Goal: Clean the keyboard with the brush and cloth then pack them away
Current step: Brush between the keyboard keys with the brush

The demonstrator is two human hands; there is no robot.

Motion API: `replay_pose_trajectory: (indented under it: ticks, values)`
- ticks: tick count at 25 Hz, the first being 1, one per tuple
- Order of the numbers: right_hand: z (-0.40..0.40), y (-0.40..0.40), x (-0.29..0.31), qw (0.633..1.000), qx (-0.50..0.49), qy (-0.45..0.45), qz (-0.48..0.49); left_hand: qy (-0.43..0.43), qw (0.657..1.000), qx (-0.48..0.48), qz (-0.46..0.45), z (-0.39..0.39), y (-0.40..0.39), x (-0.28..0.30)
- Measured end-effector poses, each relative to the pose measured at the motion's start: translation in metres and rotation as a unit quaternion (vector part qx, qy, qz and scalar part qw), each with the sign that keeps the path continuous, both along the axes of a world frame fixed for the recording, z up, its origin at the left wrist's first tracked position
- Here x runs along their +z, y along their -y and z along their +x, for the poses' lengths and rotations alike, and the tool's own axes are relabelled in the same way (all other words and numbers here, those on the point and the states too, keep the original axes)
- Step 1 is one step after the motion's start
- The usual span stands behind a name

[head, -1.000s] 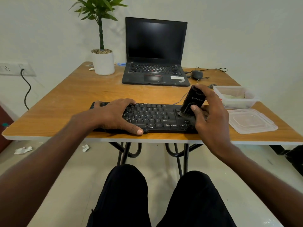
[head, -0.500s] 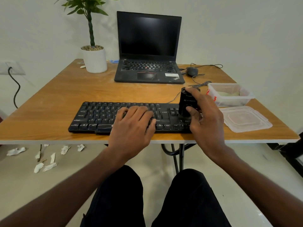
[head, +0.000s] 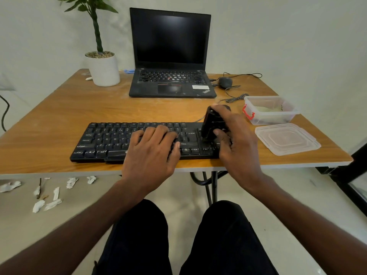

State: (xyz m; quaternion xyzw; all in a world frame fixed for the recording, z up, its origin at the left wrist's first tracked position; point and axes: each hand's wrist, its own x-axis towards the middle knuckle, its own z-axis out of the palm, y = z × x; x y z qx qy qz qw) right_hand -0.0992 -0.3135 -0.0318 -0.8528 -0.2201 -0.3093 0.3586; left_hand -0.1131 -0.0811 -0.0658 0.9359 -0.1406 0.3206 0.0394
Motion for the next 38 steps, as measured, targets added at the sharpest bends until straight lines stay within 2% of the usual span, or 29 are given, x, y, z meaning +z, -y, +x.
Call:
replay_pose_trajectory:
  ticks: [2,4,6,10,14,16,19,20,22,24,25,28,29,32,38]
  values:
    - [-0.003,-0.006,0.000,0.999,0.030,-0.003,-0.044,-0.002,1.000,0.002,0.001,-0.001,0.000,0.000]
    - [0.001,0.000,0.003,0.998,-0.003,0.003,-0.063,-0.002,1.000,0.004,0.003,0.000,0.001,0.001]
    - [0.008,0.013,0.005,0.999,-0.048,0.001,-0.020,-0.004,1.000,0.006,0.007,0.000,0.000,0.001]
    - [0.006,0.025,0.010,0.994,-0.065,-0.004,0.089,-0.006,1.000,0.012,0.009,0.000,0.001,0.001]
    - [-0.004,0.033,0.004,0.996,-0.034,-0.047,0.071,-0.001,1.000,0.007,0.009,0.000,0.002,0.000]
    - [-0.003,0.039,0.002,0.995,-0.080,-0.041,0.033,0.002,1.000,0.008,0.009,0.000,0.001,0.001]
    - [-0.001,0.039,0.003,0.984,-0.176,0.000,0.029,0.001,1.000,0.009,0.011,0.000,0.002,0.001]
    - [-0.002,0.036,0.003,0.987,-0.154,0.005,0.036,0.001,1.000,0.009,0.011,0.000,0.002,0.000]
    - [-0.006,0.029,0.000,0.998,-0.050,-0.015,0.042,0.003,1.000,0.006,0.008,0.000,0.001,-0.001]
    - [-0.005,0.025,-0.003,1.000,-0.007,-0.020,-0.009,0.005,1.000,0.004,0.004,0.000,0.000,0.000]
    - [-0.002,0.026,-0.001,0.999,-0.026,-0.012,-0.024,0.006,1.000,0.005,0.004,0.000,0.000,-0.001]
    - [0.010,0.037,0.001,0.981,-0.196,0.003,0.005,0.001,1.000,0.005,0.006,0.001,0.001,0.000]
    - [0.012,0.042,0.001,0.974,-0.224,0.009,0.018,0.000,1.000,0.005,0.006,0.000,0.001,0.000]
    - [0.010,0.044,-0.001,0.987,-0.153,0.018,0.041,0.008,1.000,0.004,0.007,0.000,0.000,-0.001]
    - [0.009,0.040,-0.003,0.997,-0.056,-0.036,-0.027,0.007,1.000,0.003,0.005,0.000,0.001,0.000]
